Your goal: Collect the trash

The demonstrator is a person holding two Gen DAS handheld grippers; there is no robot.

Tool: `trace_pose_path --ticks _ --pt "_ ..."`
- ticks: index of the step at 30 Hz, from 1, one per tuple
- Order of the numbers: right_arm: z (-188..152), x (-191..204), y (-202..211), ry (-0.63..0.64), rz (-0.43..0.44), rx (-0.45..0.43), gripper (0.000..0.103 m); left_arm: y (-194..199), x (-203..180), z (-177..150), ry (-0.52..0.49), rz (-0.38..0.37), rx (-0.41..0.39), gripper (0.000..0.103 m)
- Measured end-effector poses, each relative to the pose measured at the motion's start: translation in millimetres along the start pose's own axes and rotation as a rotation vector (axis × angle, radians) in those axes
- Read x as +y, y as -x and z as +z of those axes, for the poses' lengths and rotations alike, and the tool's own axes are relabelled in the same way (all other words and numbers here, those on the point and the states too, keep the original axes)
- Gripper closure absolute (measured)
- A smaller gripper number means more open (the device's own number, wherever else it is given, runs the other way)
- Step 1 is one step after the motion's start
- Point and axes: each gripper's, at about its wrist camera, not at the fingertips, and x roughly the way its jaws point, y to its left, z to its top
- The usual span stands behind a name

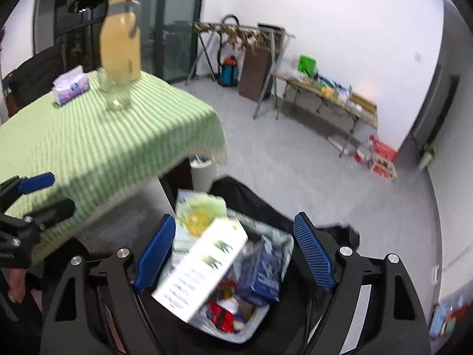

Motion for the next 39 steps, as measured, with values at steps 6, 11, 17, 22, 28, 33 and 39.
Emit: trace_pose_path --ticks 6,11,17,22,28,33,39 --pt "39.2 55.2 13.5 0.051 0.062 -0.092 0.024 60.0 40.1 20.7 -0.001 0.107 -0.151 0.008" --pt "65.5 110.7 18.7 0.092 0.120 -0.158 0.023 114.5 83.7 24.2 0.028 0.214 -0.247 0.008" --pt "86.9 173.8 26.7 0.109 0.196 -0.241 0.018 172.3 146.5 19.5 0.093 0.356 -0.304 0.008" --pt "98.3 222.5 32.2 0.113 0.279 -0.275 0.018 212.0 191.2 12.0 0.146 0.440 -0.338 0.008" --pt "106.8 281.2 35.5 0.157 0.366 -0.296 0.018 258.6 234.6 2.0 0.171 0.550 -0.389 0.008" --pt "107.5 328.1 33.7 0.191 0.437 -0.310 0.018 286.4 273.8 -17.3 0.183 0.681 -0.386 0.008" --pt "100.2 379.4 30.2 0.177 0.496 -0.340 0.015 308.5 319.9 -51.5 0.257 0.797 -0.392 0.008"
